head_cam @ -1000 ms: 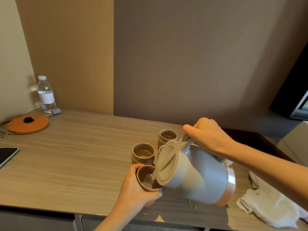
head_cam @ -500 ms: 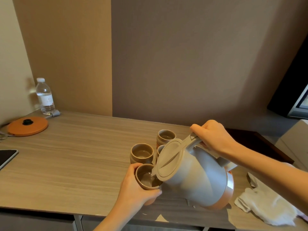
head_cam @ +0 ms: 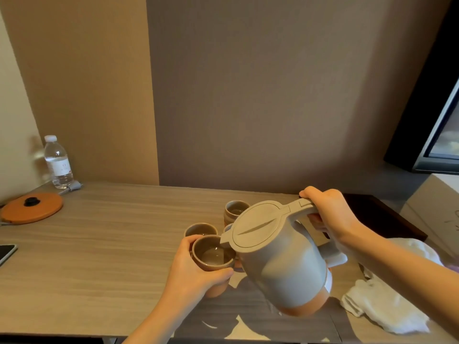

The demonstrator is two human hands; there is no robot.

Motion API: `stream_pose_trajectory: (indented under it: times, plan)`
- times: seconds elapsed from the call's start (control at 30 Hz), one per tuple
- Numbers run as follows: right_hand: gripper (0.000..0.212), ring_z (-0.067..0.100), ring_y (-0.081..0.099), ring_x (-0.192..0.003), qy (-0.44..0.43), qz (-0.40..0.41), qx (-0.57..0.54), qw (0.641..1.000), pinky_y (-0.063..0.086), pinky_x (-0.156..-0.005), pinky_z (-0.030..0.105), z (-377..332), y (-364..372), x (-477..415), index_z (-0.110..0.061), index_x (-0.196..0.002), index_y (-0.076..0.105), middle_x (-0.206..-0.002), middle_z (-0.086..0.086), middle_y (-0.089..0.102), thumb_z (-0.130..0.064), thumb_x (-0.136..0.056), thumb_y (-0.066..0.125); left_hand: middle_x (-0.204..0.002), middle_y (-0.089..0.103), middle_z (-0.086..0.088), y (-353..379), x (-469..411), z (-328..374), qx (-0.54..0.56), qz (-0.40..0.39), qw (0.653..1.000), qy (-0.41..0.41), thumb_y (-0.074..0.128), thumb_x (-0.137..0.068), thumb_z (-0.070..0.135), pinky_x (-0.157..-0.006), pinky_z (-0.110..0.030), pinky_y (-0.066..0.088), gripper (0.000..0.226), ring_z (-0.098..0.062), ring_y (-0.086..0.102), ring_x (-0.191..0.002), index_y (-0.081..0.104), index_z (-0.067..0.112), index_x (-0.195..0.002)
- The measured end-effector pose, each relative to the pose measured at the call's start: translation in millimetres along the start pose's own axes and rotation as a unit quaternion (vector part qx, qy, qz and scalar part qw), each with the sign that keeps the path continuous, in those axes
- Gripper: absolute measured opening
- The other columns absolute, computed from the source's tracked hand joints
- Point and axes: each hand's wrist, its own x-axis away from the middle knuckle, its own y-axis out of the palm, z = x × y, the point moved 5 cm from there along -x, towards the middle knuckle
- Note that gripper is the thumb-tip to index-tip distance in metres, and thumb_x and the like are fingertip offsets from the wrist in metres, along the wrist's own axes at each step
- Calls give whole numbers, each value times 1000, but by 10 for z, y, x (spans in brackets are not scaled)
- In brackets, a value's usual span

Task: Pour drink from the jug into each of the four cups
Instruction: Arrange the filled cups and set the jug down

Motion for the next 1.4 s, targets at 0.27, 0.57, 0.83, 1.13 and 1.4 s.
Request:
stream_pose_trajectory:
  times: [0.27, 0.57, 0.83, 1.13, 1.4]
  plan:
    - [47, 13, 31, -43, 52, 49, -92, 993, 29, -53, 29, 109, -224, 39, -14, -42, 51, -38, 0, 37, -29, -86, 53, -102, 61, 13, 37, -99, 251, 13, -3, 1000, 21, 95, -50, 14, -67, -17, 45, 75, -5, 57, -94, 50, 33, -107]
    - [38, 14, 38, -49, 77, 103, -124, 984, 36, -61, 31, 297, -453, -16, -7, -60, 56, -39, -2, 43, -32, -88, 53, -104, 58, 13, 2, -425, 460, 7, 33, 999, 29, 93, -57, 22, -67, -23, 45, 71, -5, 55, -93, 51, 28, -114]
    - [36, 16, 41, -54, 94, 135, -133, 977, 36, -60, 28, 504, -587, -167, 1, -74, 60, -51, 4, 47, -32, -88, 55, -109, 51, 8, -9, -1058, 623, -44, 45, 997, 49, 90, -61, 29, -73, -27, 45, 77, -14, 50, -104, 44, 27, -122]
    - [38, 16, 40, -52, 100, 143, -143, 974, 37, -60, 29, 662, -594, -359, -2, -65, 59, -44, 3, 44, -31, -88, 55, -118, 46, 1, 104, -1775, 264, -98, 20, 995, -7, 88, -67, 27, -82, -36, 44, 80, -20, 45, -109, 38, 23, -130]
    - [34, 16, 44, -55, 116, 147, -151, 971, 40, -64, 29, 823, -556, -496, -3, -74, 62, -57, 10, 49, -33, -89, 55, -122, 49, -7, 214, -2192, -262, -129, 9, 988, -90, 90, -64, 21, -87, -41, 47, 80, -25, 46, -110, 43, 20, -129]
